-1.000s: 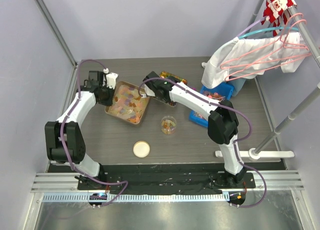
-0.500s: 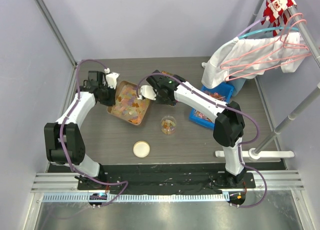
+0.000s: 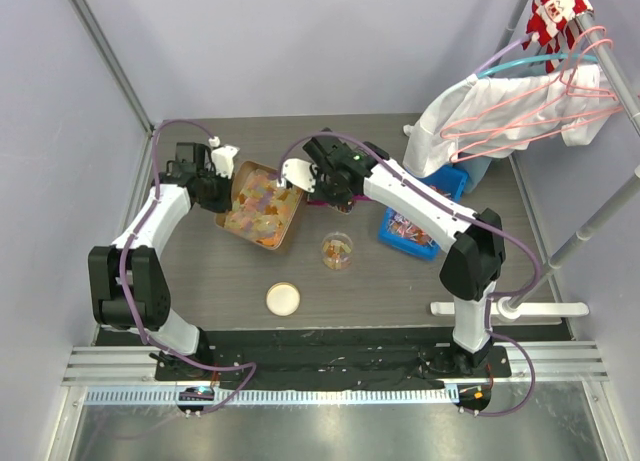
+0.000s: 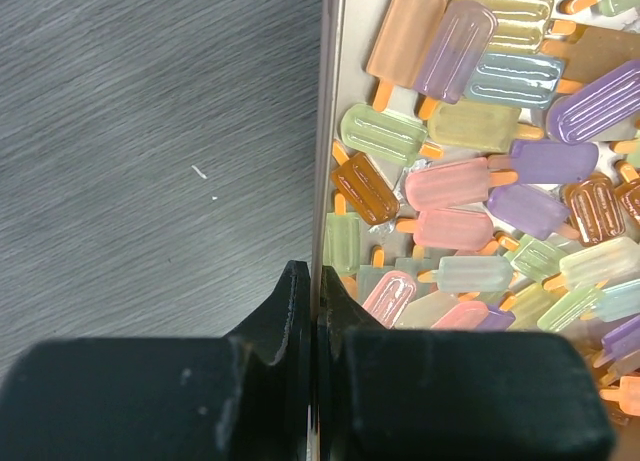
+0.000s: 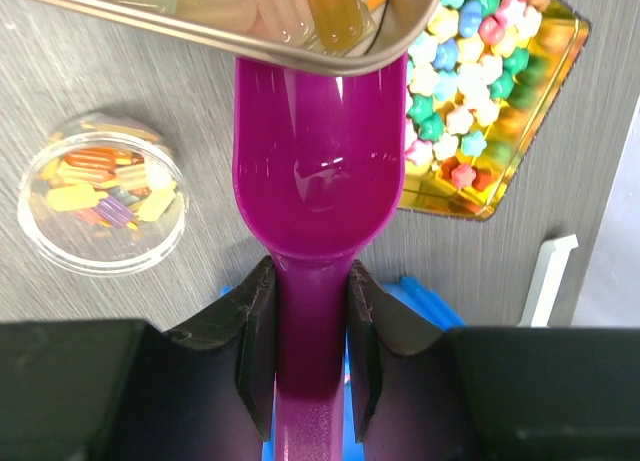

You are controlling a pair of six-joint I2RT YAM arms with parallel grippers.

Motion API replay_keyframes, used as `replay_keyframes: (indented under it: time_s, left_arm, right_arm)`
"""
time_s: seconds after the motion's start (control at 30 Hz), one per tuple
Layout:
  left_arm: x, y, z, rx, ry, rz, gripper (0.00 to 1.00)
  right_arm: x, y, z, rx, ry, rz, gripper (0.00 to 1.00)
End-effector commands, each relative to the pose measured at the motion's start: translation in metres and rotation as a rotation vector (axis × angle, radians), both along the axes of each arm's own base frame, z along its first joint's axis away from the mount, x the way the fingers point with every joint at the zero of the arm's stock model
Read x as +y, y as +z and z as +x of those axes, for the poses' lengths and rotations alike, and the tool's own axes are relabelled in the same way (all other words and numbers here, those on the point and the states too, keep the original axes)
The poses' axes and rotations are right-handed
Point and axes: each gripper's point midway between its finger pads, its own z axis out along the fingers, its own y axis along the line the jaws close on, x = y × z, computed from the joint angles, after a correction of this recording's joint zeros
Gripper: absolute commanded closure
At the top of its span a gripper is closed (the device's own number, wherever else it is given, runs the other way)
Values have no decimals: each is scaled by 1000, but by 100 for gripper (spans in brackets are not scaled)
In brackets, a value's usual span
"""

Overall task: Pack the candies
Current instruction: Scoop the fake candies from the storage box.

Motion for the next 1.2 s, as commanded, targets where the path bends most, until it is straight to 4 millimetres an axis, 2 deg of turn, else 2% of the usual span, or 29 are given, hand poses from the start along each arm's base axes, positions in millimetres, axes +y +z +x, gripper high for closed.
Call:
replay_keyframes:
  time_s: [0.0,0.23,0.33,0.5,0.7,0.8,0.93,1.17]
  left_arm:
    - [-8,24,16,-95,-7,-52,100]
    - [-8,24,15,-93,-8,-54,100]
    - [-7,25,15,-98,-6,-52,100]
    - [-6,26,16,-108,-1,-47,100]
    - [-5,25,16,-103,0,-46,100]
    - [-6,24,16,-99,-5,-50,100]
    - [-5,18,16,-77,-3,-42,100]
    - [8,10,20,-59,43,30,100]
  right_arm:
    - [23,58,-4,-69,41,193,99]
    - [29,69,-5,-78,44,250,99]
    - [17,68,13,-151,-31,195,99]
    - [-19,60,43,-255,-158,49,99]
    - [-40,60,50,-325,-198,-26,99]
    - [-38,75,47,-339,-173,0,99]
    - [-30,100,33,-317,-100,26,99]
    - [-18,130,23,-374,-6,-26,99]
